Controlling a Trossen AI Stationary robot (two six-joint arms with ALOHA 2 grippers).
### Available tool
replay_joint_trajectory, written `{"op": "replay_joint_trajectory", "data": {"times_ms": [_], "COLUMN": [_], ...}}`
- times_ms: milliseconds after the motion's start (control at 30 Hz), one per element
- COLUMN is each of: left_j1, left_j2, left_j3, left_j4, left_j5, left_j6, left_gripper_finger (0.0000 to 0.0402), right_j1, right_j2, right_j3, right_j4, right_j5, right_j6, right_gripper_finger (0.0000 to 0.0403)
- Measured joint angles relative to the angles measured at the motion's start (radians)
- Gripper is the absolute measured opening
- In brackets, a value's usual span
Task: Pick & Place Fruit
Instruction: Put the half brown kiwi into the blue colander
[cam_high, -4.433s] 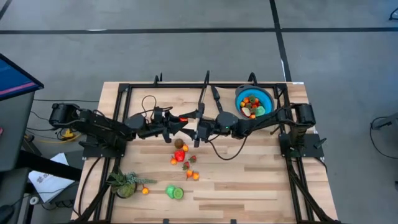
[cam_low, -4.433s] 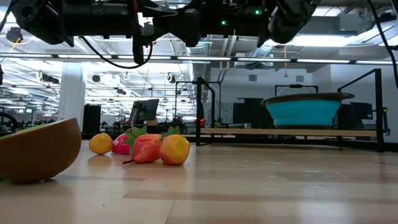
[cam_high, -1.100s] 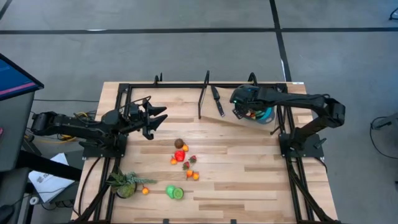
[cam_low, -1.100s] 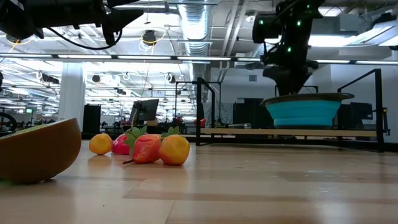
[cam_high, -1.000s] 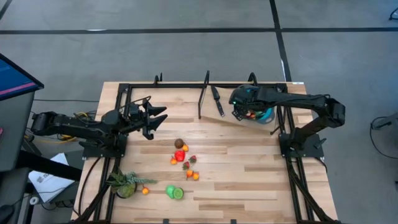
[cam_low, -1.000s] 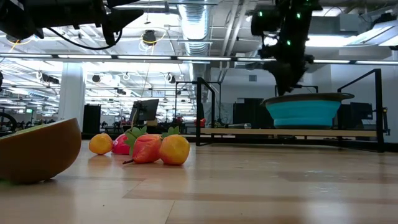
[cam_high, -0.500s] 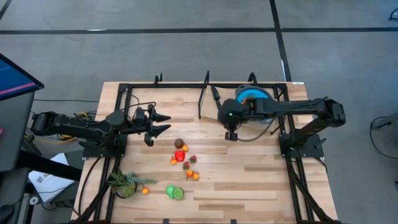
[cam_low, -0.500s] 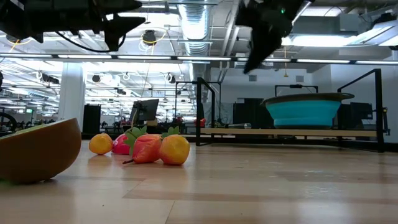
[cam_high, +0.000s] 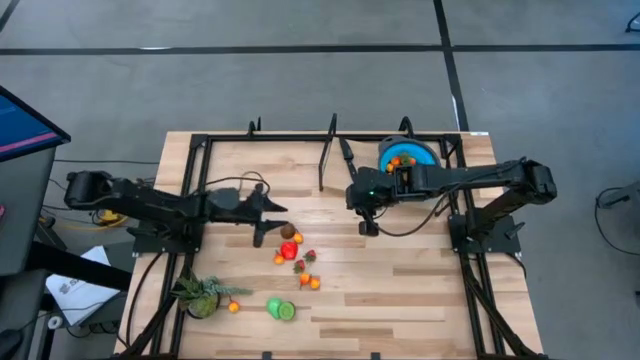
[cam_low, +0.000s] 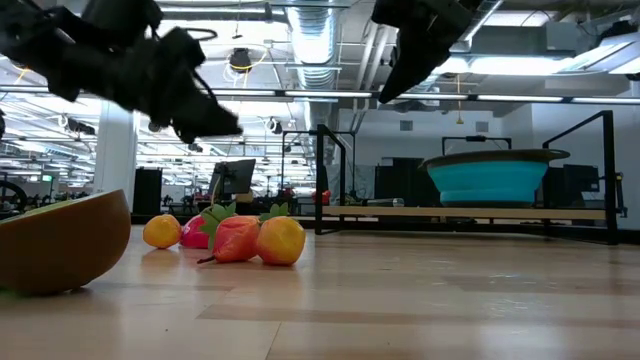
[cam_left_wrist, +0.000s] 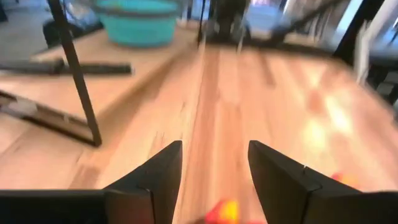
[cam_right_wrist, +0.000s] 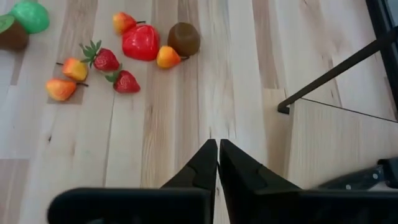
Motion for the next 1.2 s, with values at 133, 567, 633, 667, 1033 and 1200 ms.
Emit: {"op": "replay_joint_trajectory", "data": {"times_ms": [133,567,633,667,1033,1200], "left_j1": [0.000,0.002,0.002,0.002,0.002,0.002], "left_j2": [0.097,0.247,0.255,0.257,0.235,0.204], "left_j3": [0.000,0.001,0.001,0.001,0.001,0.001], "left_j4": [0.000,0.006,0.006,0.006,0.014,0.026], "left_j5": [-0.001,-0.035,-0.034,-0.034,-0.034,-0.034], "left_j6": [0.056,0.071,0.071,0.071,0.072,0.064], "left_gripper_finger": [0.0179,0.0282,0.0290,0.0291,0.0285,0.0285], "right_j1": [0.000,0.000,0.000,0.000,0.006,0.007], "right_j2": [0.000,0.000,0.000,0.000,0.000,0.000], "right_j3": [0.000,0.000,0.000,0.000,0.000,0.000], "right_j4": [-0.017,-0.024,-0.024,-0.024,0.044,0.198], "right_j5": [0.000,0.001,0.001,0.001,0.001,-0.039], "right_j6": [0.000,0.000,0.000,0.000,0.071,0.132], "right_gripper_finger": [0.0008,0.0003,0.0002,0.0002,0.0003,0.0004]}}
